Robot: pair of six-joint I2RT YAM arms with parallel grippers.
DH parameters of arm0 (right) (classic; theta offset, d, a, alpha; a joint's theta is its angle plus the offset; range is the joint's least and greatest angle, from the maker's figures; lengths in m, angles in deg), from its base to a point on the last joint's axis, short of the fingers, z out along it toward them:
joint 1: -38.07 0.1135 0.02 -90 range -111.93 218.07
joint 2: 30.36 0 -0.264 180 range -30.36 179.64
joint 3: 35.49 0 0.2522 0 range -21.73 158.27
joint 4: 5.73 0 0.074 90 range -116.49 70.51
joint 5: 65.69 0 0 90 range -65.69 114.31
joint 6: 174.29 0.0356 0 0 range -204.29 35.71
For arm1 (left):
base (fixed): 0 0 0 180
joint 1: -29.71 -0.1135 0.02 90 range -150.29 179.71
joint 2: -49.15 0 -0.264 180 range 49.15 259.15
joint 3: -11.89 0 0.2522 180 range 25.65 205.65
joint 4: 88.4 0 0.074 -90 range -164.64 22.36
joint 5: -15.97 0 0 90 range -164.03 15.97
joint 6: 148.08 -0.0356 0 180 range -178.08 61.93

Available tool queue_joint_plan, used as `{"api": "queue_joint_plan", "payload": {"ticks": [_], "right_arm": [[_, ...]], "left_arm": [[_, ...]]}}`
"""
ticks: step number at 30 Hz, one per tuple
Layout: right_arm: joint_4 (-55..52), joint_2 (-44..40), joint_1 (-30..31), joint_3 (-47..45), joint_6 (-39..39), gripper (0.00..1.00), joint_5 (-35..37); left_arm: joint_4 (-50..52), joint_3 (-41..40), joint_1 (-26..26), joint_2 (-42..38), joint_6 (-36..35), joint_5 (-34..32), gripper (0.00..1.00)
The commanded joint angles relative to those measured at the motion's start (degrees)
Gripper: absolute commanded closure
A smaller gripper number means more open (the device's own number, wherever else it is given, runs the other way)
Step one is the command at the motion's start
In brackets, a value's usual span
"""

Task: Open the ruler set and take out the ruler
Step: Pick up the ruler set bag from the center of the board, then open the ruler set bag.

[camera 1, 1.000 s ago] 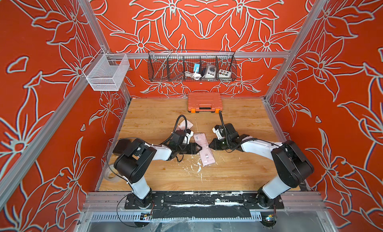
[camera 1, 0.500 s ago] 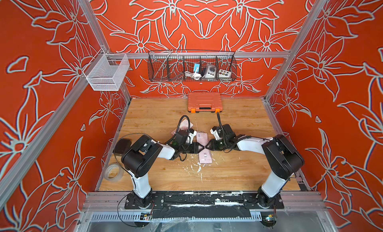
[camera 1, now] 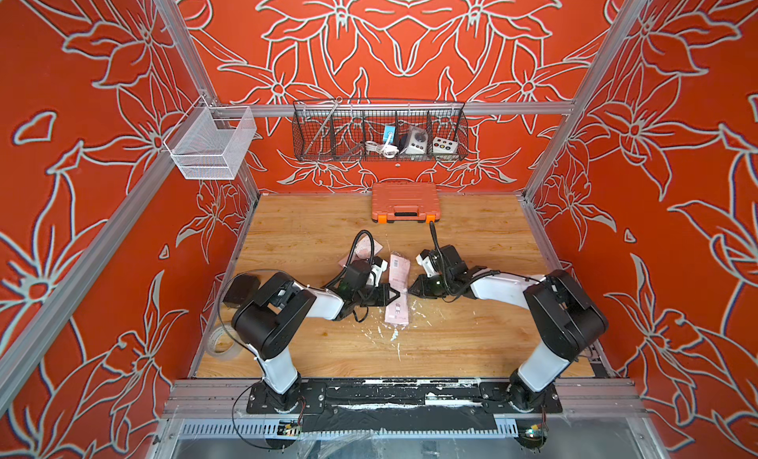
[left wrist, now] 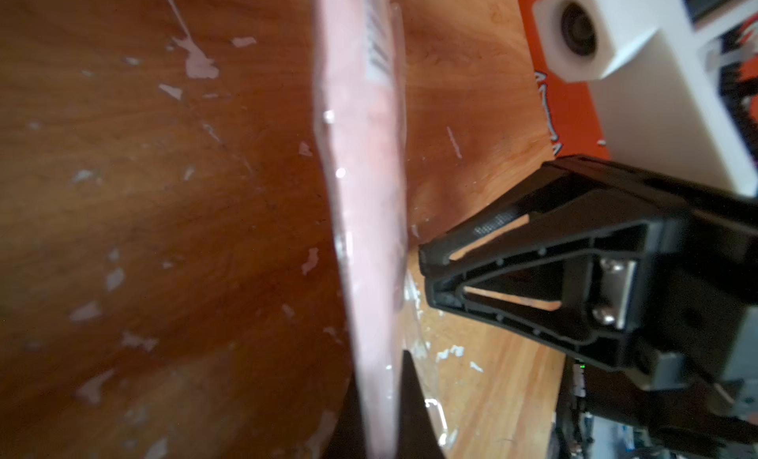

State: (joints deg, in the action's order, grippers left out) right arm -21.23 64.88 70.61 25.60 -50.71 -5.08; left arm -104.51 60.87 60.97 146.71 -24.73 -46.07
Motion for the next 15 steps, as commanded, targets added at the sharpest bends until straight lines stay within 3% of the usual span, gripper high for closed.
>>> {"api": "queue_joint_plan", "payload": {"ticks": [1, 5, 8, 15], "right_arm": [[-3.05, -3.87, -0.04, -0.62, -2.92, 0.67, 4.48], [-0.55, -8.68, 0.50, -3.00, -4.71, 0.55, 6.35], [-0.56, -12.77, 0.78, -3.77, -4.10, 0.46, 8.88], [-7.36, -14.47, 6.72, 2.18, -3.00, 0.41, 15.20]], "left_arm": [[8.47, -0.77, -0.07, -2.79, -1.57, -3.71, 1.00], [9.75, -1.88, 0.02, -7.99, -1.02, -4.96, 1.00], [14.80, -1.35, 1.53, -13.04, -3.21, -10.51, 1.00], [19.47, -0.19, 3.10, -19.72, -6.57, -15.90, 1.00]]}}
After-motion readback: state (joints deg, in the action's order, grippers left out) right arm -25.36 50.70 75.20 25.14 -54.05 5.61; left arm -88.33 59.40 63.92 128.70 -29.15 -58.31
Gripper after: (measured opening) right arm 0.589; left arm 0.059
